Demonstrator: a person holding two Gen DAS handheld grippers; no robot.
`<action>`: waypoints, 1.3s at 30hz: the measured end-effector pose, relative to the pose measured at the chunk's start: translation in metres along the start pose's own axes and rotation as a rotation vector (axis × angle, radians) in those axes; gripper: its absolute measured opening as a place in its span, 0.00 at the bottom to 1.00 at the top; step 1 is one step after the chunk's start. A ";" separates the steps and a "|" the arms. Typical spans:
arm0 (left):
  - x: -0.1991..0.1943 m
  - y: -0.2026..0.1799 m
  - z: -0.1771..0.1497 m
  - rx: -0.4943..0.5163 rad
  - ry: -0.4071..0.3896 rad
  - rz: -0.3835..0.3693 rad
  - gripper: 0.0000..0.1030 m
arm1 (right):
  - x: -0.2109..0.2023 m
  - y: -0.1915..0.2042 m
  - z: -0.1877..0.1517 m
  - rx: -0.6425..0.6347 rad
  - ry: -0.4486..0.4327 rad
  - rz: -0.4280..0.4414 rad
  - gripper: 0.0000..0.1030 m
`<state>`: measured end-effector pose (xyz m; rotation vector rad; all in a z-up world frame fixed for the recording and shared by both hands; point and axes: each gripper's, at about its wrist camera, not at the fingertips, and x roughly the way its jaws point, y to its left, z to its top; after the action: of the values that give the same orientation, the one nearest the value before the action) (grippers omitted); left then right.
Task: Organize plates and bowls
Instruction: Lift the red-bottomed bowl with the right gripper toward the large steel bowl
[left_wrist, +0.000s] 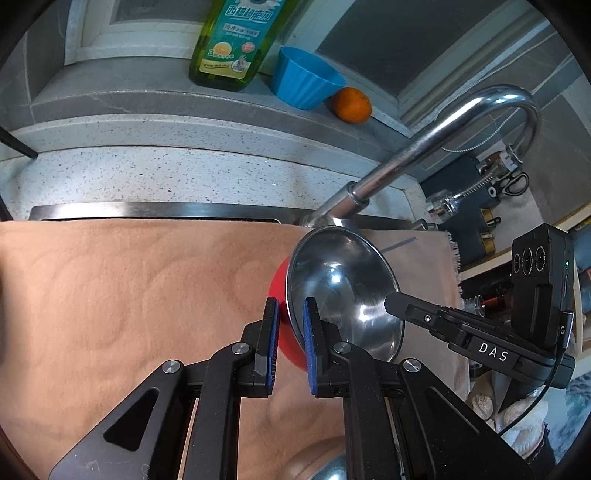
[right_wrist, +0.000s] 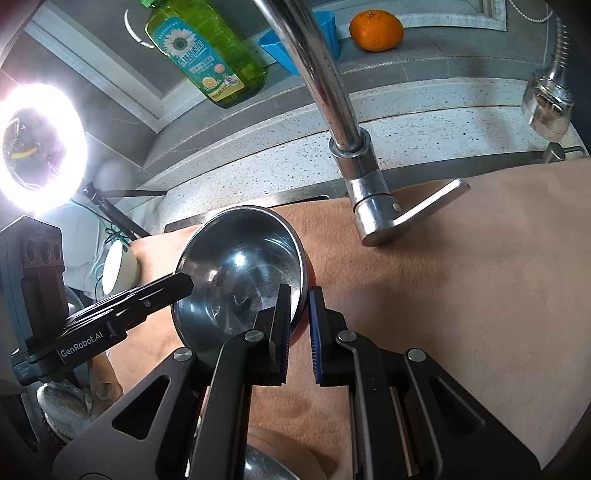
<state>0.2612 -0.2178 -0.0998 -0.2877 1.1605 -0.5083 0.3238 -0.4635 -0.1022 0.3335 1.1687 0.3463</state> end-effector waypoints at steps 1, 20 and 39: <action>-0.002 -0.002 -0.002 0.005 -0.001 -0.002 0.11 | -0.003 0.001 -0.001 -0.001 -0.002 0.000 0.09; -0.044 -0.021 -0.045 0.051 -0.022 -0.033 0.11 | -0.048 0.017 -0.051 -0.003 -0.049 0.024 0.09; -0.059 -0.034 -0.106 0.108 0.046 -0.071 0.11 | -0.086 0.021 -0.117 -0.011 -0.057 0.030 0.09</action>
<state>0.1368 -0.2116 -0.0769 -0.2255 1.1666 -0.6403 0.1823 -0.4733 -0.0632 0.3493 1.1066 0.3676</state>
